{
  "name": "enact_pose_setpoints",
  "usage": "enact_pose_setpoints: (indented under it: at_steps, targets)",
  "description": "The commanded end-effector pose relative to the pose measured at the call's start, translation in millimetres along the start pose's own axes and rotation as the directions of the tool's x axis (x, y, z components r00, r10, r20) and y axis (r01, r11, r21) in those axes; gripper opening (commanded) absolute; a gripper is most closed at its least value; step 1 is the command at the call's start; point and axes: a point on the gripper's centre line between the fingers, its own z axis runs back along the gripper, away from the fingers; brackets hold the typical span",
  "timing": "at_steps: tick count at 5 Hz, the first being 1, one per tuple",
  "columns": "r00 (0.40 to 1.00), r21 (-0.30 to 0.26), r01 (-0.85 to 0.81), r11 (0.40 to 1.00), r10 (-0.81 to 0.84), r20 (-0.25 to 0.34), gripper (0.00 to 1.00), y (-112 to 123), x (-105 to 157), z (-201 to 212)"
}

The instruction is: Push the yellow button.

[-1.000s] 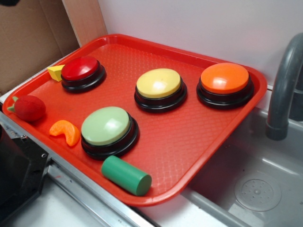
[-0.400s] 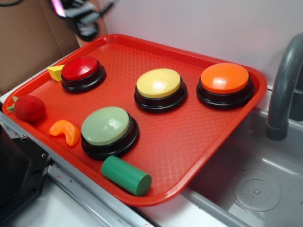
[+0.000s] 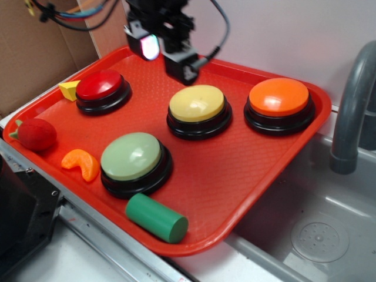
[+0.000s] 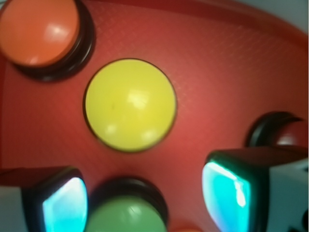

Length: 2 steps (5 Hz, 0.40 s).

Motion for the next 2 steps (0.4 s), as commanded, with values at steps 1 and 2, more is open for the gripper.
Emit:
enact_pose_setpoints:
  at_steps: [1,2]
  targets:
    - [0.996,0.012,-0.067,0.998,0.066,0.061,1.00,-5.1,20.6,-23.3]
    - [0.995,0.043,-0.062,0.997,0.058,0.083,1.00,-0.1,22.5,-31.5]
